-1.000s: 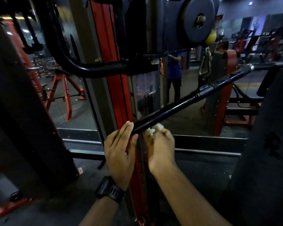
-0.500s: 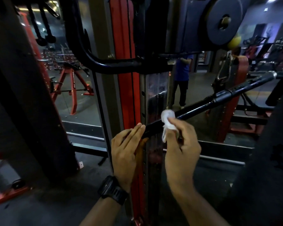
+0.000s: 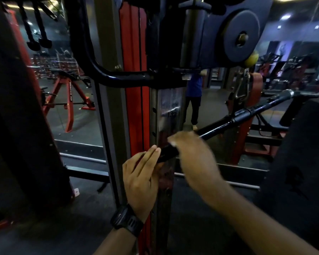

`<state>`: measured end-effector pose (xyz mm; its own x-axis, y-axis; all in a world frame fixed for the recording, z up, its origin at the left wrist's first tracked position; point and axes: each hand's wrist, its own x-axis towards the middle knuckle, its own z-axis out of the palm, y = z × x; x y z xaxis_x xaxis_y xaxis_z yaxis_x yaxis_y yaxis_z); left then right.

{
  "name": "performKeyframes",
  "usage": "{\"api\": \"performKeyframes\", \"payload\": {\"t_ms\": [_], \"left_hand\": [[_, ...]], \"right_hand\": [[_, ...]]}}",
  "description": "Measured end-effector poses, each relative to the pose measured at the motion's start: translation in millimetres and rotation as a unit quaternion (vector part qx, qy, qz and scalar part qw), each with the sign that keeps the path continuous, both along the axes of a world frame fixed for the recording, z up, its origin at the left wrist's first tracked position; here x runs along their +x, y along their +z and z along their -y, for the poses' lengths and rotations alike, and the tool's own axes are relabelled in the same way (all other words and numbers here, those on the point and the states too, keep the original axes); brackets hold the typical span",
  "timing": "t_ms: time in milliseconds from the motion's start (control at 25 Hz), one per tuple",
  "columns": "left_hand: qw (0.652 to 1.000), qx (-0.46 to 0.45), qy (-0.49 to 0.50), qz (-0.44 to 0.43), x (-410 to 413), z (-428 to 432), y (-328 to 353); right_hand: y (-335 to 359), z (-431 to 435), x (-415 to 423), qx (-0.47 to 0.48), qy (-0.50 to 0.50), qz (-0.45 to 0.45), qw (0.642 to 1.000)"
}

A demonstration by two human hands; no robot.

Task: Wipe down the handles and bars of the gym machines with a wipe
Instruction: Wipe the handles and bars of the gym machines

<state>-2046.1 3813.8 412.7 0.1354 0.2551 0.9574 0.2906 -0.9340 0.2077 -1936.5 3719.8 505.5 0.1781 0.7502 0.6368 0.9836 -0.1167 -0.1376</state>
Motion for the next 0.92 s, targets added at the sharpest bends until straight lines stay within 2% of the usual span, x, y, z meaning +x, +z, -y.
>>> {"api": "performKeyframes", "payload": {"t_ms": [80,120,240,400,440,520,560,680,840,920], "left_hand": [[1.000,-0.003,-0.003,-0.004,-1,2,-5],[1.000,-0.001,0.000,-0.005,-2,1,-5],[1.000,-0.002,0.005,0.001,0,0,-4],[1.000,-0.008,0.000,0.020,3,2,-4],[1.000,-0.003,0.000,0.017,2,0,-3],[1.000,0.003,0.001,0.012,1,-2,-2],[1.000,0.000,0.001,0.017,3,-1,-2],[0.999,-0.014,-0.002,0.034,4,1,-2],[1.000,0.004,0.000,0.014,2,0,-2],[1.000,-0.007,-0.001,0.023,4,2,-3]], "right_hand": [[-9,6,-4,-0.039,0.082,0.092,0.992],[-3,10,11,-0.048,0.088,0.086,0.991],[10,15,43,0.006,-0.023,-0.032,0.999],[-2,16,43,-0.024,0.056,0.116,0.991],[5,17,59,-0.022,0.043,0.074,0.996],[11,16,83,0.038,-0.047,0.030,0.998],[8,14,81,0.062,-0.064,0.038,0.995],[-7,13,75,0.041,0.001,0.094,0.995],[13,18,98,0.061,-0.082,0.027,0.994],[2,16,89,0.015,-0.045,0.101,0.994]]}}
